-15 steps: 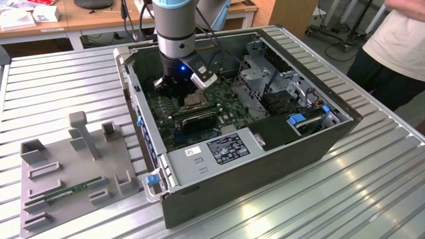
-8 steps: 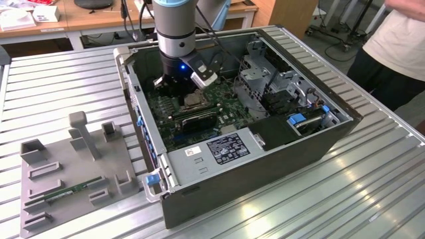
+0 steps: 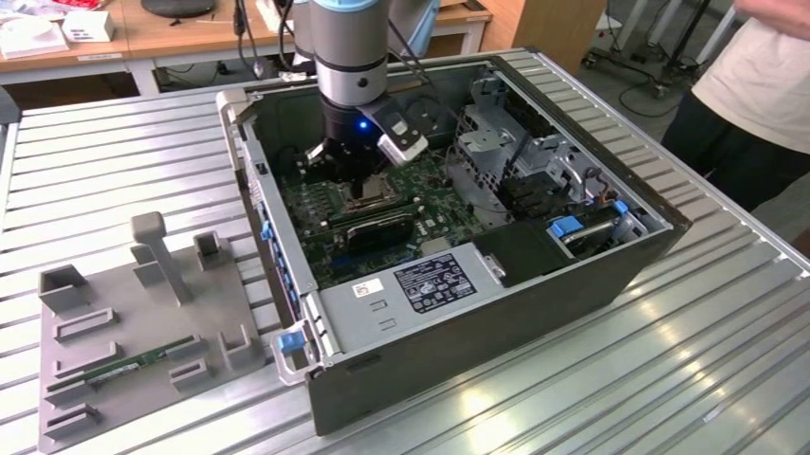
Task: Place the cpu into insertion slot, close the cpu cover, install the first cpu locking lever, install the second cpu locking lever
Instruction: 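Install the second cpu locking lever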
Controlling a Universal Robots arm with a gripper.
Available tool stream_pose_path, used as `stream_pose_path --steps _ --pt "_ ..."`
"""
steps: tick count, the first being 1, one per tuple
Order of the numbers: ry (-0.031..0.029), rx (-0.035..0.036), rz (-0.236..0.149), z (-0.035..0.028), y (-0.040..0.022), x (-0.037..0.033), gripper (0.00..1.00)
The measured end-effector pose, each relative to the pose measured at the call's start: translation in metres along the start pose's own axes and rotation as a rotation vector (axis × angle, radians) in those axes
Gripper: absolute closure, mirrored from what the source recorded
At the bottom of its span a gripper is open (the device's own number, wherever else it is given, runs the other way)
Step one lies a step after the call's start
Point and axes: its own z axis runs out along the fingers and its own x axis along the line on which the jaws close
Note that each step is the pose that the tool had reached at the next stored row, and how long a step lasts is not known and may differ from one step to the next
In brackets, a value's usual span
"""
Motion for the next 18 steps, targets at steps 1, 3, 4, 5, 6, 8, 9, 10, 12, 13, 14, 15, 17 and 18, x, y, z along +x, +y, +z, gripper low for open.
stream_pose_path --steps 1,3,4,5,6,8,9,10,12,13,14,15,17,18 --pt "0.0 0.0 0.0 0.0002 0.0002 -0.0028 0.89" --pt "0.0 0.0 0.0 0.0007 0.0005 -0.0084 0.89" --pt "0.0 0.0 0.0 0.0009 0.0007 -0.0112 0.89" --pt "0.0 0.0 0.0 0.0011 0.0009 -0.0139 0.89" --pt "0.0 0.0 0.0 0.0013 0.001 -0.0164 0.89" --pt "0.0 0.0 0.0 0.0017 0.0013 -0.0207 0.89" --pt "0.0 0.0 0.0 0.0018 0.0014 -0.0224 0.89" --pt "0.0001 0.0 0.0 0.0019 0.0015 -0.0237 0.89" --pt "0.0 0.0 0.0 0.0021 0.0016 -0.0258 0.89" --pt "0.0 0.0 0.0 0.0021 0.0016 -0.0263 0.89" --pt "0.0 -0.0001 0.0 0.0021 0.0016 -0.0263 0.89" --pt "0.0 0.0 0.0 0.0021 0.0016 -0.0263 0.89" --pt "0.0001 0.0001 0.0 0.0021 0.0018 -0.0264 0.89" --pt "0.0 0.0 0.0 0.0021 0.0021 -0.0265 0.89"
